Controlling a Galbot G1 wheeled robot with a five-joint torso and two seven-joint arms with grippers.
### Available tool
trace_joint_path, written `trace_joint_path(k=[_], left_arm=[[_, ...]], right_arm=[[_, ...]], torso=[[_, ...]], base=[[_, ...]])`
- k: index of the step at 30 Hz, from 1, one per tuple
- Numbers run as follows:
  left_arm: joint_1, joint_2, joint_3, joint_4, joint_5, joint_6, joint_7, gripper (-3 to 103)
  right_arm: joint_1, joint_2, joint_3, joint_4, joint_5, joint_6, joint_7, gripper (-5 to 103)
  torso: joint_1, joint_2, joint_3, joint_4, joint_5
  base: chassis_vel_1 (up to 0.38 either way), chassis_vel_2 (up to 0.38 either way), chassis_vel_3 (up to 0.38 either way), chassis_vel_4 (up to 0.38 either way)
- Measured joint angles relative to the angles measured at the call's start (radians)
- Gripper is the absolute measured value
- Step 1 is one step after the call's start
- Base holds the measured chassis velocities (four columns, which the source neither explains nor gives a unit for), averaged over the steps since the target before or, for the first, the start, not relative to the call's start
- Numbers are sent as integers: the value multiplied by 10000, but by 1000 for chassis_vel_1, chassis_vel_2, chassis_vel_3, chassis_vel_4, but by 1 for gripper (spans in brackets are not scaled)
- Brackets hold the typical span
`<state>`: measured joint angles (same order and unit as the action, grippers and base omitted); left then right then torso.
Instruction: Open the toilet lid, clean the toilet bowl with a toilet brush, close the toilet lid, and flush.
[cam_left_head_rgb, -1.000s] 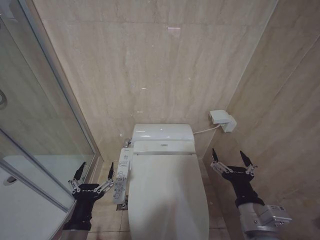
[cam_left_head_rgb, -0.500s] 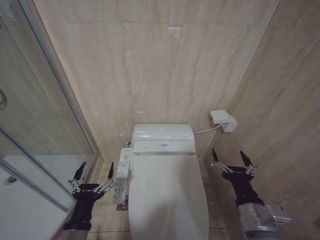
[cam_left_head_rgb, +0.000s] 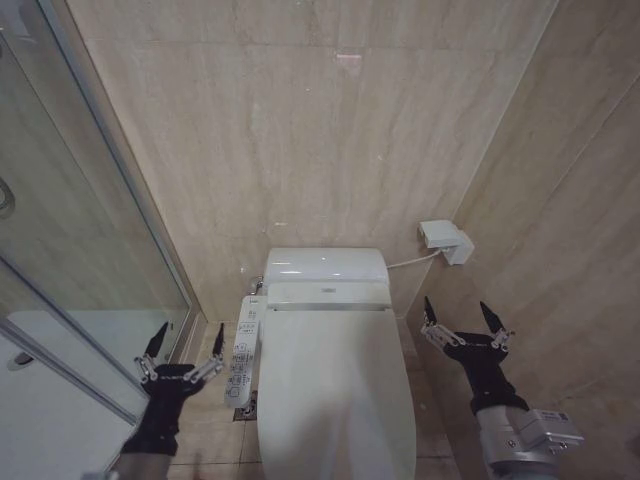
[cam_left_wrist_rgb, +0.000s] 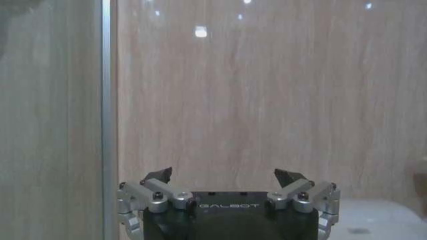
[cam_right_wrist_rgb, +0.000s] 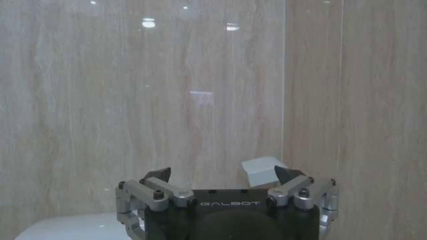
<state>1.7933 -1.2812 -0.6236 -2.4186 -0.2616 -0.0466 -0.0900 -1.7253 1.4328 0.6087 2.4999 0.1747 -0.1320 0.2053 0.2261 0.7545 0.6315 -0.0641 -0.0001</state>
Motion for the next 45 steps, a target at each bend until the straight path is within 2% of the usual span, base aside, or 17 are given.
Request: trace_joint_path(k=[1, 3, 4, 6, 7, 8, 10, 14, 16, 17, 18, 19, 23, 33, 34, 35, 45], left_arm=[[-151, 250, -260, -25, -399, 395, 52, 100], [-190, 316, -326, -30, -498, 496, 65, 100], [-408, 686, -706, -55, -1004, 999, 128, 100], [-426, 753, -710, -66, -1028, 1003, 132, 100], [-486, 857, -815, -75, -1244, 1184, 167, 100], [-578, 988, -960, -112, -1482, 1370, 207, 100], [-688, 1158, -1139, -148, -1820, 1638, 263, 100], [-1145, 1858, -1888, -341, -3149, 2680, 494, 100], [-1273, 2037, -2056, -352, -3453, 2844, 566, 100], [-1441, 2266, -2203, -187, -3654, 2803, 639, 100], [-1559, 2448, -2269, 59, -3745, 2684, 683, 100], [-1651, 2537, -2269, 333, -3751, 2505, 697, 100], [-1810, 2523, -2185, 783, -3822, 2121, 684, 100], [-2283, 2652, -1947, 1447, -4225, 1816, 712, 100], [-2424, 2707, -1885, 1588, -4269, 1757, 671, 95], [-2531, 2772, -1853, 1713, -4322, 1728, 654, 95], [-3273, 2988, -1522, 2764, -4439, 1384, 1063, 96]], right_arm=[[0, 0, 0, 0, 0, 0, 0, 100], [0, 0, 0, 0, 0, 0, 0, 100], [0, -1, 0, 0, 0, 0, 0, 100], [-1, 1, -1, 0, 0, 0, 0, 100], [0, -1, 1, 0, -1, 0, 0, 100], [0, 0, -1, 0, 0, 0, 0, 100], [0, -1, -1, 0, 0, 0, 0, 100], [0, 0, 0, 0, 0, 0, 0, 100], [0, 0, 0, 0, 0, 0, 0, 100], [1, -1, 0, 0, -1, 0, 0, 100], [-1, 0, 0, 0, 0, 0, 0, 100], [0, -1, 1, 0, 0, -1, 0, 100], [0, 0, 0, 0, 0, 0, 0, 100], [0, 0, 0, 0, 0, 0, 0, 100], [0, 0, 0, 0, 0, 0, 0, 100], [0, 0, 0, 0, 0, -1, 0, 100], [0, 0, 0, 0, -1, 0, 0, 100]], torso=[[0, 0, 0, 0, -1], [0, 0, 0, 0, -1], [1, 0, 0, -2, -1], [1, 0, 0, -4, 2], [1, 0, 1, 8, -4], [1, 0, 1, -2, 1], [1, 0, 0, 5, -3], [1, 0, 1, 1, -1], [1, 0, 1, 3, -1], [0, 0, 0, 4, 3], [1, 0, 0, -7, 8], [2, -1, 1, 0, -6], [1, -1, 1, 3, -2], [0, -1, 0, 1, 0], [1, -1, 0, 0, -1], [0, -1, 0, 0, 1], [0, -1, 1, 1, 1]], base=[[0, 0, 0, 0], [0, 0, 0, 0], [0, 0, 0, 0], [0, 0, 0, 0], [0, 0, 0, 0], [0, 0, 0, 0], [0, 0, 0, 0], [0, 0, 0, 0], [0, 0, 0, 0], [0, 0, 0, 0], [0, 0, 0, 0], [0, 0, 0, 0], [0, 0, 0, 0], [0, 0, 0, 0], [0, 0, 0, 0], [0, 0, 0, 0], [0, 0, 0, 0]])
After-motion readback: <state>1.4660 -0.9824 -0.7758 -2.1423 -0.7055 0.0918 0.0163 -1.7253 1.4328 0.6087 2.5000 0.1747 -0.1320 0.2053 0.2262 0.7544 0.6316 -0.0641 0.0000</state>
